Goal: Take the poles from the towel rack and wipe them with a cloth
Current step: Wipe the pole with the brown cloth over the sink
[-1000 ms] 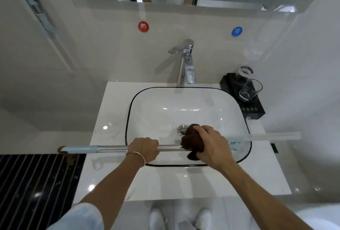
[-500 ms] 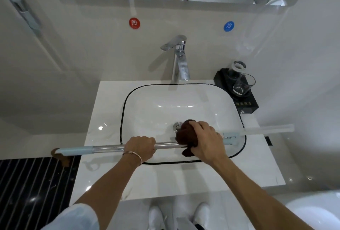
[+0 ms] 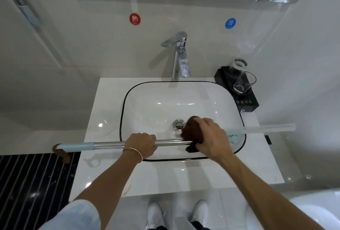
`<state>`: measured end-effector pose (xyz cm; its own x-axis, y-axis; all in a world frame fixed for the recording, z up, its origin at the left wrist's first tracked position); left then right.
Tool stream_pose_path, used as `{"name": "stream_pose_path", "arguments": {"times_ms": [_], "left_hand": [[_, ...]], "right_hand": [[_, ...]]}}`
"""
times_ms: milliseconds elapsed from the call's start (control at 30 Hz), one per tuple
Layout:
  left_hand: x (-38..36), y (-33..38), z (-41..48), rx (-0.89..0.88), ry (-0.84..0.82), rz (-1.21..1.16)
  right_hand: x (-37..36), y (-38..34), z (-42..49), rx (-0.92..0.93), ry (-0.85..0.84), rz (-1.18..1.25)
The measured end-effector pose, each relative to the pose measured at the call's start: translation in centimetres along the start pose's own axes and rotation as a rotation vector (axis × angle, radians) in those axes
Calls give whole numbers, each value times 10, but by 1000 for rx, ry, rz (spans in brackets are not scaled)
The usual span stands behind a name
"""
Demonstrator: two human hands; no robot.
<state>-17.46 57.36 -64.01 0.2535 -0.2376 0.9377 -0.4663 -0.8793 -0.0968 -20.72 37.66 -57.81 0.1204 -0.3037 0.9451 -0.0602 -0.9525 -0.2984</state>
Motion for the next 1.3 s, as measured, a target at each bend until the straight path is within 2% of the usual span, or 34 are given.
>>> {"name": "stream_pose_path", "arguments": {"times_ms": [100, 267, 333, 433, 600, 700, 867, 967, 1067, 1133, 1200, 1233, 1300], "left_hand": [[0, 2, 1, -7, 5, -11], [-2, 1, 1, 29, -13, -34], [-4, -4, 1, 74, -36, -79], [-1, -2, 1, 20, -1, -14], [-1, 0, 4, -5, 0, -7], [-1, 0, 5, 6, -20, -21], [-1, -3, 7, 37, -36, -41], [2, -4, 11, 56, -31, -76], [3, -3, 8, 97, 24, -166], [19, 6, 3, 99, 181, -194], [42, 37, 2, 12, 363, -132], [50, 57, 3, -24, 388, -116], [49, 96, 16, -69, 295, -121]], "right_hand": [[20, 30, -4, -128, 56, -11], [-25, -70, 1, 141, -11, 112], [-36, -90, 2, 192, -32, 153], [-23, -57, 3, 175, -22, 96], [25, 53, -2, -116, 80, 11], [15, 47, 2, -80, 47, 23], [13, 61, -5, -48, 67, 250], [9, 61, -13, 26, 51, 196], [2, 58, -14, 80, 108, 103], [1, 58, -11, 86, 99, 112], [4, 58, -6, 122, 89, 155], [4, 58, -3, 145, 70, 174], [2, 61, 3, 160, 10, 213]]}}
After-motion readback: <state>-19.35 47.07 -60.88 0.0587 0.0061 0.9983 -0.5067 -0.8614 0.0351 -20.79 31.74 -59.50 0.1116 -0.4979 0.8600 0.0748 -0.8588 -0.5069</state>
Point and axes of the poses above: each hand's wrist, its own z-axis towards the middle knuckle, its own x-axis out of the back of the hand, y = z × x, the point moved 10 cm from there along z, towards the middle knuckle, and after that the axes turned 2 degrees about -y, right-handed, at the moved point
